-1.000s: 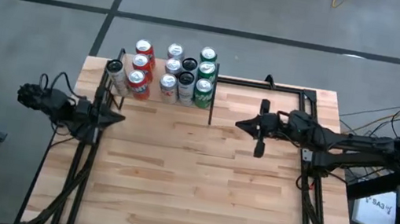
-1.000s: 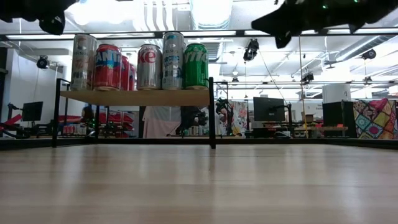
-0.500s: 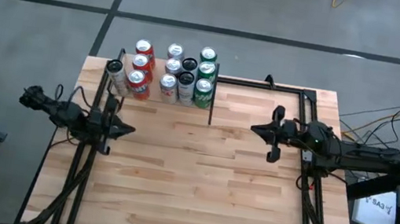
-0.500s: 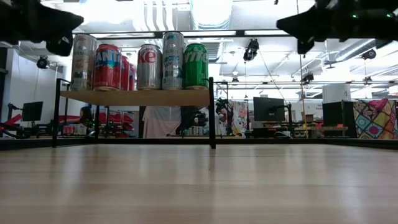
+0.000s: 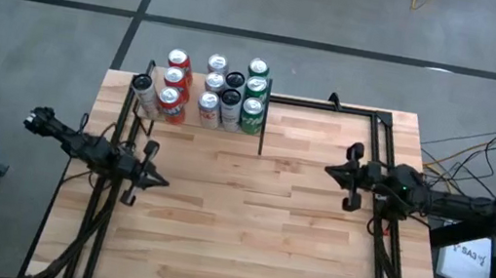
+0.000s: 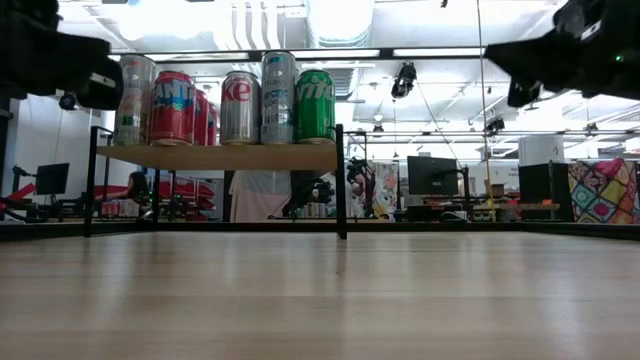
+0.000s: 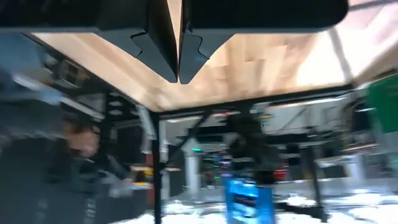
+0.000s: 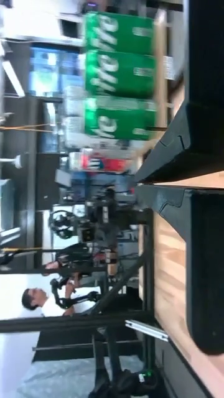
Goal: Place canned beverage on shelf
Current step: Return to Home Position
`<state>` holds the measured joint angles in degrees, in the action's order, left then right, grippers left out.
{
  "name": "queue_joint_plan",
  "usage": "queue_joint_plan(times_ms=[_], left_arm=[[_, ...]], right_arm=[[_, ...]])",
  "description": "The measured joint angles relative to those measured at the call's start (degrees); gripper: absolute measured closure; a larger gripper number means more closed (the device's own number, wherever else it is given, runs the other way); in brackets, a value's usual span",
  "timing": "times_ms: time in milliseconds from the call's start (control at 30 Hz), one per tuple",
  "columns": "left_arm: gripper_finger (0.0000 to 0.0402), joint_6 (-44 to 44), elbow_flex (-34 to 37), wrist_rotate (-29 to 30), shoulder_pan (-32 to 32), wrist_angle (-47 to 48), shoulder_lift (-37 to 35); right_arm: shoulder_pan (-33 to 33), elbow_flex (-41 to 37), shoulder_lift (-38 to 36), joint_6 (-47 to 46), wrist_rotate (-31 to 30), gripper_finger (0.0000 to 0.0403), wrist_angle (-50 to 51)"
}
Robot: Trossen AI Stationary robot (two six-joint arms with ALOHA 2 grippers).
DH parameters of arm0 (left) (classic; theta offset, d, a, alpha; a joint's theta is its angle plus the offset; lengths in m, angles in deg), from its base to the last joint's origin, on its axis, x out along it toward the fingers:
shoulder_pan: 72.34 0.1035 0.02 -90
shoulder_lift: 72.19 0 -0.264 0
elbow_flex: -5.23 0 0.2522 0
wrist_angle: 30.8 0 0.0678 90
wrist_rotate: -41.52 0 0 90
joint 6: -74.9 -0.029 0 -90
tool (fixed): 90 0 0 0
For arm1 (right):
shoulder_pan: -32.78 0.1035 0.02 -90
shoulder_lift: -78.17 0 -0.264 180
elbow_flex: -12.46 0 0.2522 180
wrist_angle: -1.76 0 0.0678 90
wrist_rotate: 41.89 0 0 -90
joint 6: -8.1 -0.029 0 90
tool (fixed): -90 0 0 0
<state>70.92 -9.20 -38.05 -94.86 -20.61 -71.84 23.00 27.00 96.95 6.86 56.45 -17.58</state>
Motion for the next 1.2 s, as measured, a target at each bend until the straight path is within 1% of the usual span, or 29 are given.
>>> queue_joint_plan(times_ms=[67,133,167,267,367,533,667,800,933,1200], left_arm=[[0.0402,-1.3,0.0,-3.4,0.0,-0.1,0.0],[0.0402,-2.0,0.0,-4.3,0.0,-0.1,-0.1],[0.0402,-1.7,0.1,-3.4,0.0,0.3,-0.1],[0.0402,1.6,0.0,2.6,0.0,0.3,-0.1],[0.0402,3.0,0.0,5.8,0.0,0.2,0.0],[0.0402,3.0,0.0,6.5,0.1,0.2,0.5],[0.0402,3.0,0.0,6.5,0.1,0.1,0.8],[0.0402,3.0,0.0,6.6,0.1,0.1,0.8],[0.0402,3.0,0.0,6.6,0.1,0.1,0.8],[0.0402,3.0,0.0,6.6,0.1,0.1,0.8]], right_arm=[[0.0,0.0,-1.3,2.5,0.6,0.0394,0.6],[0.0,0.0,-2.2,4.7,0.7,0.0394,1.0],[0.0,0.0,-2.7,5.4,0.6,0.0394,1.2],[0.0,0.0,-2.9,4.8,-0.2,0.0394,1.2],[0.0,-0.1,-3.0,5.1,-0.9,0.0394,2.6],[0.0,-0.1,-2.4,14.0,-1.0,0.0394,3.4],[0.0,-0.1,-2.1,19.0,-1.0,0.0394,7.2],[0.0,-0.1,-2.1,25.9,-1.0,0.0394,9.2],[0.0,-0.1,-2.1,26.4,-1.0,0.0394,10.5],[0.6,-0.1,-2.3,21.3,-1.3,0.0394,11.2]])
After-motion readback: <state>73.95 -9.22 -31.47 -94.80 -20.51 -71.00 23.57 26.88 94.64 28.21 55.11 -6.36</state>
